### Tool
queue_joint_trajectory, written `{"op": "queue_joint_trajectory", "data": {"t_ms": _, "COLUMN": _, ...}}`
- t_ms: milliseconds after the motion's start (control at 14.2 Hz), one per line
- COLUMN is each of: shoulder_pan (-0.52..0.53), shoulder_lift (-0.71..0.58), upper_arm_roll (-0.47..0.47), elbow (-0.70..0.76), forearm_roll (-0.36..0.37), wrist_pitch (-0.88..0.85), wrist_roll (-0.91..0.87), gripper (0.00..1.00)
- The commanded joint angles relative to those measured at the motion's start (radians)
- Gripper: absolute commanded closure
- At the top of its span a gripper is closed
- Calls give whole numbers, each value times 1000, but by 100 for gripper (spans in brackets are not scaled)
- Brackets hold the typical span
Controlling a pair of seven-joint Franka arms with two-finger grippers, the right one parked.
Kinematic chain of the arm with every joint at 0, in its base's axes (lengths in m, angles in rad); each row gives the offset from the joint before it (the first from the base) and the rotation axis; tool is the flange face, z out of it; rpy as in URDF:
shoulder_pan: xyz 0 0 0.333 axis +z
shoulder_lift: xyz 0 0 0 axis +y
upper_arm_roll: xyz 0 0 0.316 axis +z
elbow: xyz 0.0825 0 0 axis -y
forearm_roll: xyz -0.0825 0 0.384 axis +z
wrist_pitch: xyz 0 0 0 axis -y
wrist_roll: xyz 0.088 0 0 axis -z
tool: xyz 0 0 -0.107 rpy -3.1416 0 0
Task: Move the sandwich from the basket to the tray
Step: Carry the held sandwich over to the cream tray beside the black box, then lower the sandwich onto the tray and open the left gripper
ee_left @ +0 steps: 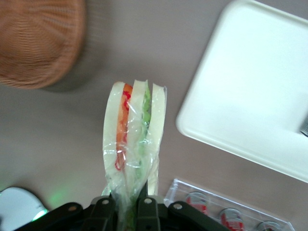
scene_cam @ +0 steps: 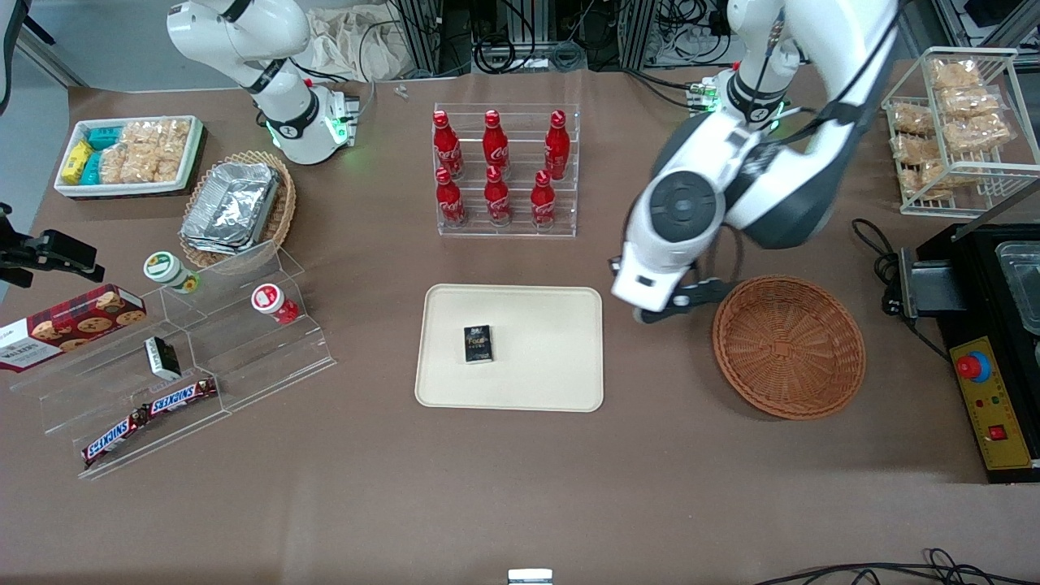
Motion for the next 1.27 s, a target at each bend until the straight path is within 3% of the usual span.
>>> {"op": "queue_joint_trajectory", "data": {"t_ms": 0, "shoulder_pan": -38, "shoulder_lift": 118, "upper_arm_roll": 3, "elbow": 69, "forearm_roll": 3, "wrist_pitch": 77, "wrist_roll": 16, "gripper": 100}}
{"op": "queue_joint_trajectory", "data": {"t_ms": 141, "shoulder_pan": -52, "shoulder_lift": 174, "upper_arm_roll": 3, "elbow": 70, "forearm_roll": 12, "wrist_pitch": 186, "wrist_roll": 23, "gripper": 100}}
{"op": "queue_joint_trajectory", "data": {"t_ms": 353, "shoulder_pan": -81, "shoulder_lift": 251, "upper_arm_roll": 4, "elbow": 66, "forearm_roll": 128, "wrist_pitch": 283, "wrist_roll": 17, "gripper": 100}}
{"op": "queue_joint_trajectory", "data": {"t_ms": 565, "shoulder_pan": -97, "shoulder_lift": 309, "upper_arm_roll": 9, "elbow": 67, "forearm_roll": 139, "wrist_pitch": 370, "wrist_roll": 29, "gripper": 100}}
{"op": "queue_joint_trajectory", "data": {"t_ms": 706, "shoulder_pan": -97, "shoulder_lift": 334, "upper_arm_roll": 9, "elbow": 70, "forearm_roll": 156, "wrist_pitch": 389, "wrist_roll": 28, "gripper": 100}}
{"op": "queue_joint_trajectory", "data": {"t_ms": 988, "shoulder_pan": -97, "shoulder_lift": 408, "upper_arm_roll": 11, "elbow": 122, "forearm_roll": 265, "wrist_pitch": 436, "wrist_roll": 22, "gripper": 100}}
{"op": "queue_joint_trajectory", "data": {"t_ms": 1059, "shoulder_pan": -97, "shoulder_lift": 425, "upper_arm_roll": 11, "elbow": 142, "forearm_roll": 268, "wrist_pitch": 438, "wrist_roll": 22, "gripper": 87}}
{"op": "queue_joint_trajectory", "data": {"t_ms": 1200, "shoulder_pan": -97, "shoulder_lift": 426, "upper_arm_roll": 11, "elbow": 147, "forearm_roll": 267, "wrist_pitch": 438, "wrist_roll": 14, "gripper": 13}}
